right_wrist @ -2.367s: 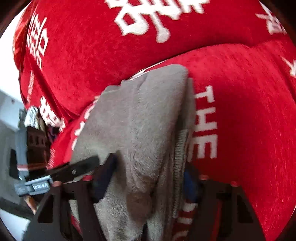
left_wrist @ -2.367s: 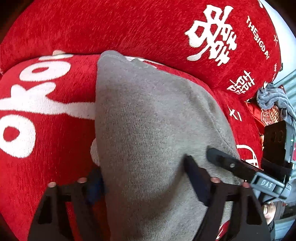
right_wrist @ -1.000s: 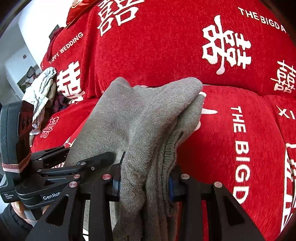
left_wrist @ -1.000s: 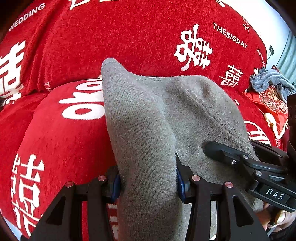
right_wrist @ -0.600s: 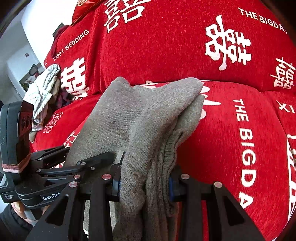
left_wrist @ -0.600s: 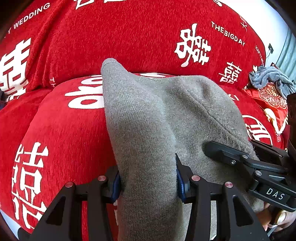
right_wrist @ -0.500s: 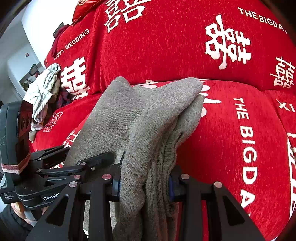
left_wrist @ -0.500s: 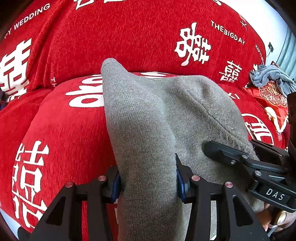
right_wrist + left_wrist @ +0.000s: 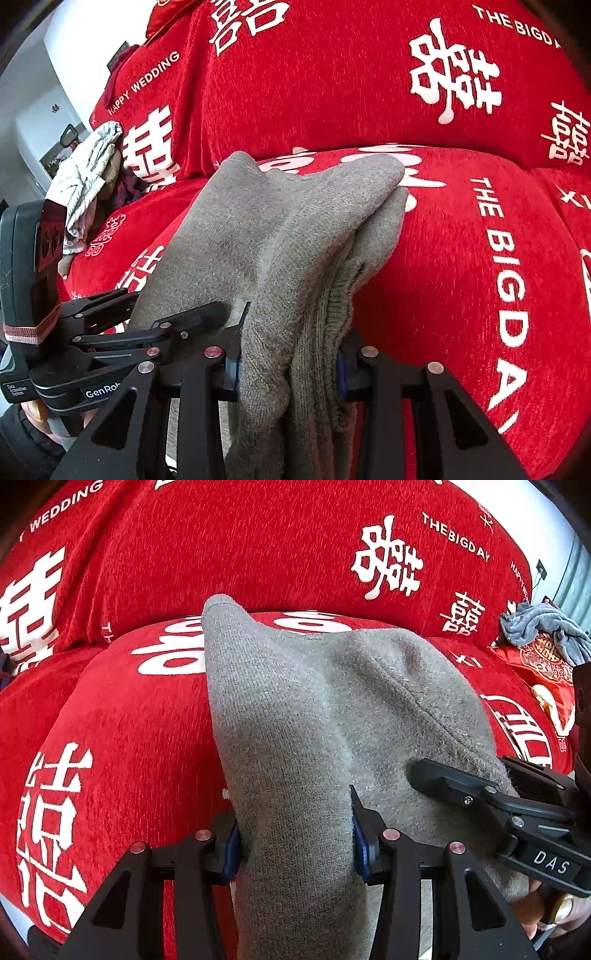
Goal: Fold small clothes
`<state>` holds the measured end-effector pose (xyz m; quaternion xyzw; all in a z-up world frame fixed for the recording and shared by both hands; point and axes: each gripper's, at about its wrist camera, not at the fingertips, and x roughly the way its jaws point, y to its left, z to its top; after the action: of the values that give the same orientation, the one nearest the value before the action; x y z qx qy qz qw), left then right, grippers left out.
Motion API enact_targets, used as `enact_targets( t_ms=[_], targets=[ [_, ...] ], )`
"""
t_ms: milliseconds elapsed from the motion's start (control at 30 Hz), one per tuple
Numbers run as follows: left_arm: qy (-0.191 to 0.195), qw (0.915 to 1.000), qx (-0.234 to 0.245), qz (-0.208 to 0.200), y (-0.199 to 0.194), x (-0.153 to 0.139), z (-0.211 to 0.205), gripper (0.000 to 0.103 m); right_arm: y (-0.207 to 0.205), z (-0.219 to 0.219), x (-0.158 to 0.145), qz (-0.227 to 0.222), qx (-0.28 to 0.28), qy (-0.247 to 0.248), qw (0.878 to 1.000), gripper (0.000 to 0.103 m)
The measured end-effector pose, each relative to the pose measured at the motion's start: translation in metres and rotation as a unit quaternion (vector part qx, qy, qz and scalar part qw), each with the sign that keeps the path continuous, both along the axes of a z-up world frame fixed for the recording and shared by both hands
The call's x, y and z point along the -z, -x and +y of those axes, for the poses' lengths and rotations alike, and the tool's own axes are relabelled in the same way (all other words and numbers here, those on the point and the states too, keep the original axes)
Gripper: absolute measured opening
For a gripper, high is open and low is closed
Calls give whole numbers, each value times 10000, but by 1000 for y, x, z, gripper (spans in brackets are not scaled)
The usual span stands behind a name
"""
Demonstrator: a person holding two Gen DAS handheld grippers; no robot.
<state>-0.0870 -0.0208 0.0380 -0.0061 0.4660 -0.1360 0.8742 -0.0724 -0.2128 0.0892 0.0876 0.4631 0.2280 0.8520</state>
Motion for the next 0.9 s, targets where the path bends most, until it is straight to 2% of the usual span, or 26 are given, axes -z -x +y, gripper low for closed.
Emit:
enact_targets(
  t_ms=[133,200,267,333,367,500,567,667,767,833,900],
  targets=[
    [44,10000,7,-4,3,7,6,54,-1,-7,11,118,32,-47,9999,39],
    [11,10000,-22,-37,5,8,8,68,-2,-12,18,189,66,-113,9997,43],
    [-126,9998,-83,-102,8,9,13,76,-3,-19,24,318,126,-211,9992,53],
    [-53,9999,-57,-101,11,6,18,76,-6,-29,29,518,233,-355,9978,61],
    [9,9999,-83,-109,12,2,23,76,-6,-34,28,569,304,-424,9970,61],
    [21,9991,-260,-336,7,-16,37,76,-6,-47,2,149,469,-359,9981,61],
    [-62,9988,-373,-315,-7,-20,38,76,-11,-45,-11,-2,381,-391,9985,61],
    [-409,9981,-457,-107,-37,-17,30,76,-28,-32,-20,-15,120,-418,9991,61],
    [-659,9967,-464,80,-65,-8,25,76,-55,-13,-9,278,-171,-365,9988,61],
    [-834,9948,-536,253,-83,2,24,76,-73,-10,3,470,-153,-157,9987,61],
    [-845,9934,-611,469,-95,15,28,77,-89,-11,20,677,-65,13,9977,61]
  ],
)
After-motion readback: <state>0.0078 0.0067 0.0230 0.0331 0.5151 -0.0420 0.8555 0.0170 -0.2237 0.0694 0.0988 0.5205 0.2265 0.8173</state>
